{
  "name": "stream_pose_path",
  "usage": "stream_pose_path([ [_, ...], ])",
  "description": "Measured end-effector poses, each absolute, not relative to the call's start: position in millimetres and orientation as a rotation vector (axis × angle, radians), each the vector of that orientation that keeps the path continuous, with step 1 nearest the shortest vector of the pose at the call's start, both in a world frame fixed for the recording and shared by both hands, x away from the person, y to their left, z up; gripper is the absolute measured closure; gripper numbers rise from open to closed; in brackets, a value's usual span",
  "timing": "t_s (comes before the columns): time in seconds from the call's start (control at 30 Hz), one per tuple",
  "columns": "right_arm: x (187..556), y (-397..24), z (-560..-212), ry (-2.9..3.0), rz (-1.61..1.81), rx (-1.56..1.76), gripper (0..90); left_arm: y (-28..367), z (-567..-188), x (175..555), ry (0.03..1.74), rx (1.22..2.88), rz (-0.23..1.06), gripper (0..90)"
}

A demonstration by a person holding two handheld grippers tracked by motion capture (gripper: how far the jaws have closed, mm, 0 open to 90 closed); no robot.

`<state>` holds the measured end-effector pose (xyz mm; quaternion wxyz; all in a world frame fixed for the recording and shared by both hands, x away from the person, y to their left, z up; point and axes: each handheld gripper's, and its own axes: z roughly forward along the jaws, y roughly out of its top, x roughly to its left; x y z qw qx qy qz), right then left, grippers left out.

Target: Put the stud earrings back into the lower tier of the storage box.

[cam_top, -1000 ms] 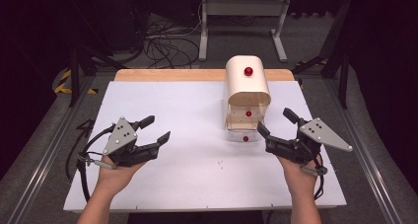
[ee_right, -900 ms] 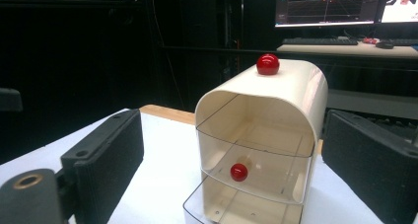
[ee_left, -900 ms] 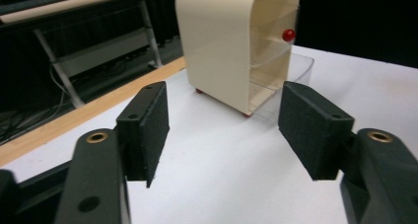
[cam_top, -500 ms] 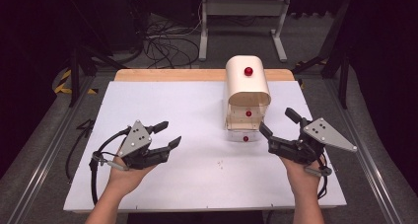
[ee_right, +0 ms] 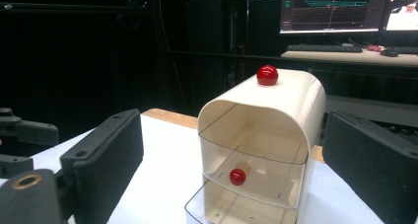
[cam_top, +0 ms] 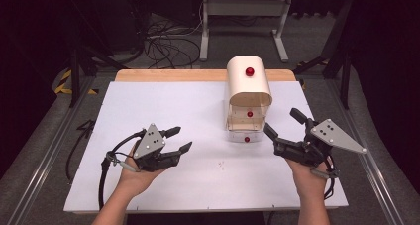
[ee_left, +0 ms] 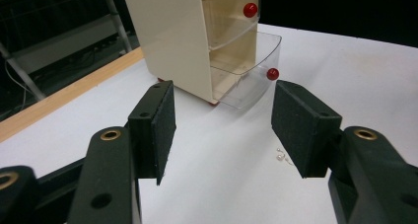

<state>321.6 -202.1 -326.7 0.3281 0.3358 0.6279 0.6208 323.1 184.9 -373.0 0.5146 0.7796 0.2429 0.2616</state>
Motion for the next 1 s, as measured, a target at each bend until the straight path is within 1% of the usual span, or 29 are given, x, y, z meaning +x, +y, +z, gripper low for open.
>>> stream_pose_path([
  [0.27,320.3,-203.6,-325.4,1.647,1.628,0.876,9.2,177.8,-376.5,327.0,0.576,1.876,0.600,44.0],
  [0.33,319.9,-204.2,-324.7,1.646,1.632,0.871,9.2,176.0,-377.6,327.2,0.572,1.882,0.598,45.8],
  [1.0,318.6,-207.9,-323.4,1.641,1.638,0.862,9.1,158.3,-389.5,335.8,0.559,1.912,0.543,47.7],
])
